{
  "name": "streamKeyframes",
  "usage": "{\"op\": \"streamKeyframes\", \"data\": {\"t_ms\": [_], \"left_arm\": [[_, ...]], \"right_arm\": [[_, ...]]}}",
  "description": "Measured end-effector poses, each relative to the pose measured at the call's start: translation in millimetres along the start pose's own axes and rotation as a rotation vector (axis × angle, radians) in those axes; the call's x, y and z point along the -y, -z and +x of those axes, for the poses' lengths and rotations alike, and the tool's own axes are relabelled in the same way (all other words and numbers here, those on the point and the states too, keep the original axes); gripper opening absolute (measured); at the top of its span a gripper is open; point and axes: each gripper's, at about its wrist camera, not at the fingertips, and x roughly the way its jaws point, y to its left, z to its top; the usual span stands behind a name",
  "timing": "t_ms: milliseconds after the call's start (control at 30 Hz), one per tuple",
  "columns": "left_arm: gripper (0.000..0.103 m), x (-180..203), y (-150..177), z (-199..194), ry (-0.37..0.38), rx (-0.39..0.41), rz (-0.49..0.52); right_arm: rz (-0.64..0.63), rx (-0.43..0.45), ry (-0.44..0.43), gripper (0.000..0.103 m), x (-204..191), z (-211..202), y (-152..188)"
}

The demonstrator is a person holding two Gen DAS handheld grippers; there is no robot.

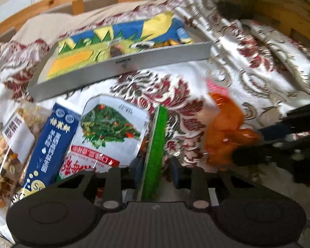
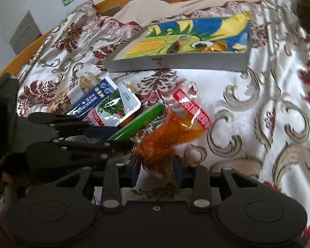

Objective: Organize snacks
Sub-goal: 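Close the right tool on the orange snack bag while the left tool grasps the green stick snack, then carry the green stick onto the tray with the left tool while the right tool lowers the orange bag there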

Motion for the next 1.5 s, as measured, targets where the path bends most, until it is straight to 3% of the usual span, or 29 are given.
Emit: {"op": "streamKeyframes", "data": {"t_ms": [300, 467, 633, 700, 767, 833, 1100, 1267, 1333, 1500], "left_arm": [[0.030, -6.9, -3.3, 6.2, 0.019, -0.011, -0.073], [0.025, 1.2, -1.3, 5.1, -0.015, -0.011, -0.041], [0.022, 4.4, 0.7, 3.8, -0.031, -0.009, -0.030], [0.022, 4.3, 2.1, 4.2, -0.032, -0.002, -0.032], [0.022, 4.6, 4.2, 3.9, -0.035, 0.009, -0.028], [0.022, 5.3, 5.4, 3.4, -0.040, 0.016, -0.020], [0.022, 4.4, 3.1, 3.9, -0.038, 0.005, -0.039], [0.019, 5.0, -1.0, 1.1, -0.035, -0.012, -0.041], [0.019, 7.6, -3.5, 0.2, -0.070, -0.030, -0.044], [0.018, 24.7, -10.7, -0.9, -0.142, -0.063, -0.004]], "right_arm": [[0.046, -0.015, -0.013, 0.044, 3.2, 9.0, 1.5], [0.070, -0.009, -0.028, 0.050, 4.4, 7.9, 1.6], [0.095, 0.038, -0.040, 0.071, 6.9, 2.4, -1.4], [0.081, 0.066, -0.025, 0.075, 6.4, 3.1, -2.9], [0.070, 0.072, 0.008, 0.073, 5.9, 8.1, -4.7], [0.080, 0.067, 0.017, 0.065, 6.8, 13.3, -5.5], [0.143, 0.051, -0.066, 0.038, 7.1, 23.6, -5.4], [0.115, 0.060, -0.062, 0.036, 0.9, 20.3, -4.6], [0.072, 0.072, -0.047, 0.036, -3.7, 16.7, -3.2], [-0.085, 0.179, 0.085, 0.036, -22.0, -0.6, -0.2]]}}
